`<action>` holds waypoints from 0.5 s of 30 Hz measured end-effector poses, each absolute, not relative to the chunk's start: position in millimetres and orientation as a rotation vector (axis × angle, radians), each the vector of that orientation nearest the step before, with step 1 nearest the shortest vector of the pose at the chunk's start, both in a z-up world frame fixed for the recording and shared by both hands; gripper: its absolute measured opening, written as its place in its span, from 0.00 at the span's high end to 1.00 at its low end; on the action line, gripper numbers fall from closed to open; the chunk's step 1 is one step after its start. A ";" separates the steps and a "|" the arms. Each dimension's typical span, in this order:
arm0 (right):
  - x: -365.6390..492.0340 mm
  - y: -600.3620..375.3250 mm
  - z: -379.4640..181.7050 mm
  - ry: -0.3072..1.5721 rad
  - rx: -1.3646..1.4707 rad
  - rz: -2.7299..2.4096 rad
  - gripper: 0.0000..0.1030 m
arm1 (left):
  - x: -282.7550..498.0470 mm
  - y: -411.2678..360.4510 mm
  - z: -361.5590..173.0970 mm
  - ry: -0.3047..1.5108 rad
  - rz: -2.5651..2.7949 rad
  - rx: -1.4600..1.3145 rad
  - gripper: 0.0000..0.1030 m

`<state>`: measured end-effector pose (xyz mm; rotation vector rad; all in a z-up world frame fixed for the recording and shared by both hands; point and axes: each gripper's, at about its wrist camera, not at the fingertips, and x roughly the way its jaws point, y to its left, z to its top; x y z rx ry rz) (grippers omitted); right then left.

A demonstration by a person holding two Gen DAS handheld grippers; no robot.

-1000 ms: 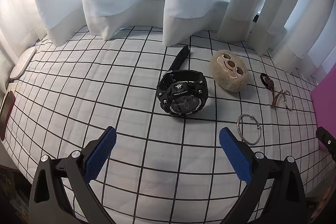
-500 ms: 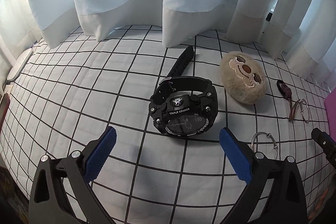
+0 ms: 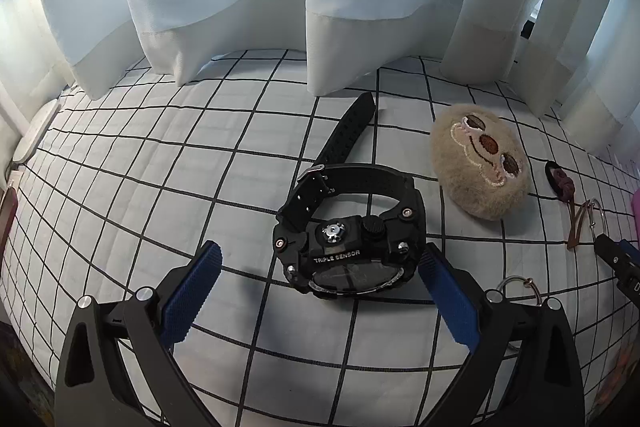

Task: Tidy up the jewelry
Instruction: 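Grasp the black watch with left tool while right tool grasps the silver clasp bangle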

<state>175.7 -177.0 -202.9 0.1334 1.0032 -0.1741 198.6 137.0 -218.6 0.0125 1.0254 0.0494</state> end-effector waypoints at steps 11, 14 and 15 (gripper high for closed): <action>194.7 -177.8 -211.9 0.967 0.054 -0.173 0.16 | 218.1 146.2 -231.2 1.060 0.064 -0.014 0.06; 193.6 -176.6 -213.1 0.946 0.049 -0.168 0.14 | 222.9 148.9 -232.9 1.062 0.068 -0.032 0.05; 198.9 -178.9 -213.3 0.939 0.048 -0.168 0.14 | 224.2 148.5 -233.3 1.061 0.070 -0.030 0.05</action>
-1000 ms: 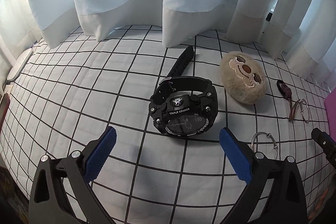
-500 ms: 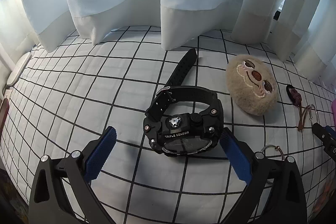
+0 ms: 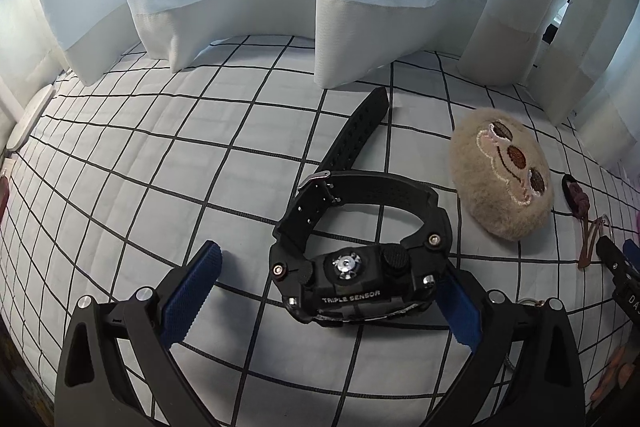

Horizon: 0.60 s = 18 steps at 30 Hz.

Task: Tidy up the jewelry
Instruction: 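Grasp the black watch with left tool while right tool grasps the silver clasp bangle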

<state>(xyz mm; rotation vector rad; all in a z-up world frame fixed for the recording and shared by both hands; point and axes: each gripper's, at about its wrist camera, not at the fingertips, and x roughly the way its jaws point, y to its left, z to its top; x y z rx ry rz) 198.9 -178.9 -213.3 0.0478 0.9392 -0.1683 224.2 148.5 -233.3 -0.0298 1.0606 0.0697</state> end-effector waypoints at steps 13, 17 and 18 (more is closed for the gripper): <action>200.4 -178.1 -214.0 0.923 0.046 -0.173 0.14 | 234.0 145.4 -236.7 1.009 0.082 -0.037 0.06; 200.9 -177.6 -213.0 0.923 0.046 -0.169 0.14 | 227.0 141.9 -234.7 0.993 0.069 -0.030 0.15; 195.7 -175.4 -212.3 0.922 0.048 -0.172 0.15 | 222.6 140.9 -232.9 0.988 0.066 -0.029 0.19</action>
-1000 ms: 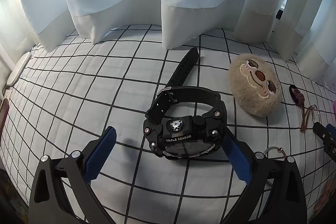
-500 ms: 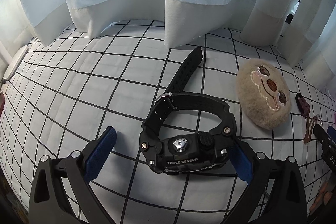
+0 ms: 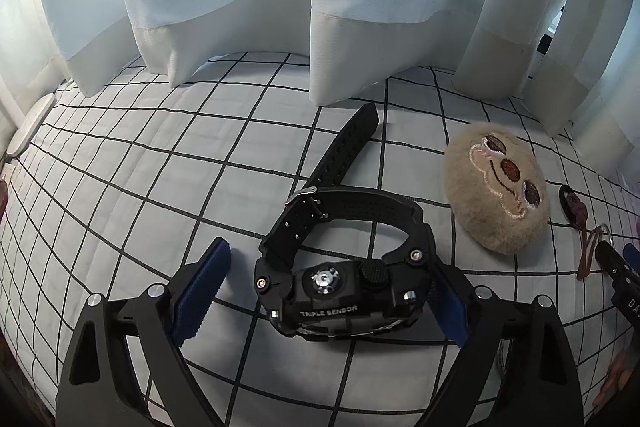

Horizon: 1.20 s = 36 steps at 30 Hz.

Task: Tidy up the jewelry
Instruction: 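Grasp the black watch with left tool while right tool grasps the silver clasp bangle, then lift and carry the black watch and silver bangle over the pink tub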

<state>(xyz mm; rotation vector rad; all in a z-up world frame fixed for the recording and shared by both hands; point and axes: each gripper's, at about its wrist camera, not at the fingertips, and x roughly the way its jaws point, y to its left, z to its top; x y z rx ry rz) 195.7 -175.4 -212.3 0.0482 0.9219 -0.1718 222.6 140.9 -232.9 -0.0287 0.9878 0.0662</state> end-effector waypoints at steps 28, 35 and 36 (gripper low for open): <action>137.8 -147.0 -212.0 0.883 0.056 -0.082 0.61 | 172.6 143.8 -216.4 0.990 0.024 0.000 0.35; 119.8 -133.5 -197.8 0.890 0.062 -0.068 0.61 | 160.2 143.5 -199.6 0.984 -0.008 0.007 0.35; 120.9 -130.1 -194.7 0.891 0.063 -0.069 0.61 | 158.5 142.2 -196.8 0.985 -0.014 0.010 0.35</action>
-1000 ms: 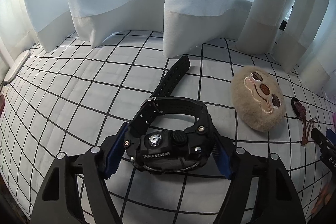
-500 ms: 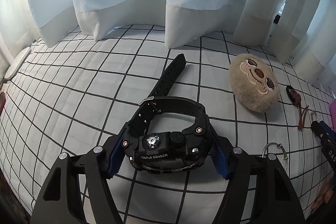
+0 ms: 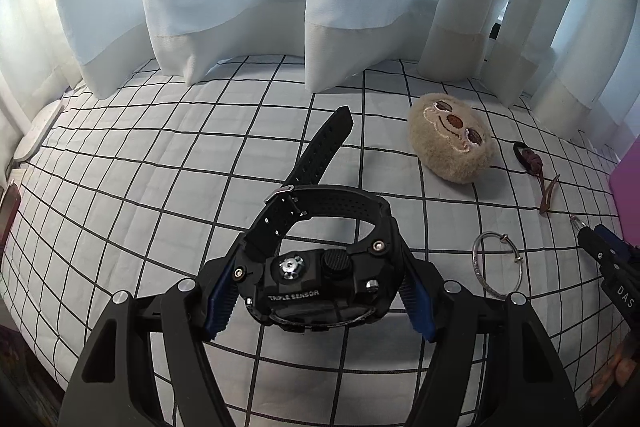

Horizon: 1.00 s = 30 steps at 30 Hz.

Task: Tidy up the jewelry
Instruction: 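Lift and carry the black watch and silver bangle over the pink tub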

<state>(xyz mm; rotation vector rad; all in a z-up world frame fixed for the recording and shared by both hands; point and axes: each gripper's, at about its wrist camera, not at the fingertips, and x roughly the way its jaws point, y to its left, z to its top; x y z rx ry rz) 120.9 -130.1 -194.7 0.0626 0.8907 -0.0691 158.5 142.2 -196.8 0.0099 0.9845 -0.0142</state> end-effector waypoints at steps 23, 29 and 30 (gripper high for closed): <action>114.3 -135.3 -143.8 0.873 0.095 -0.090 0.62 | 138.8 133.6 -141.8 0.961 -0.097 0.032 0.35; 103.5 -132.5 -107.1 0.833 0.091 -0.095 0.62 | 134.4 126.7 -114.4 0.931 -0.139 0.050 0.35; 101.0 -131.5 -100.4 0.826 0.090 -0.095 0.62 | 133.6 124.6 -109.3 0.923 -0.147 0.055 0.35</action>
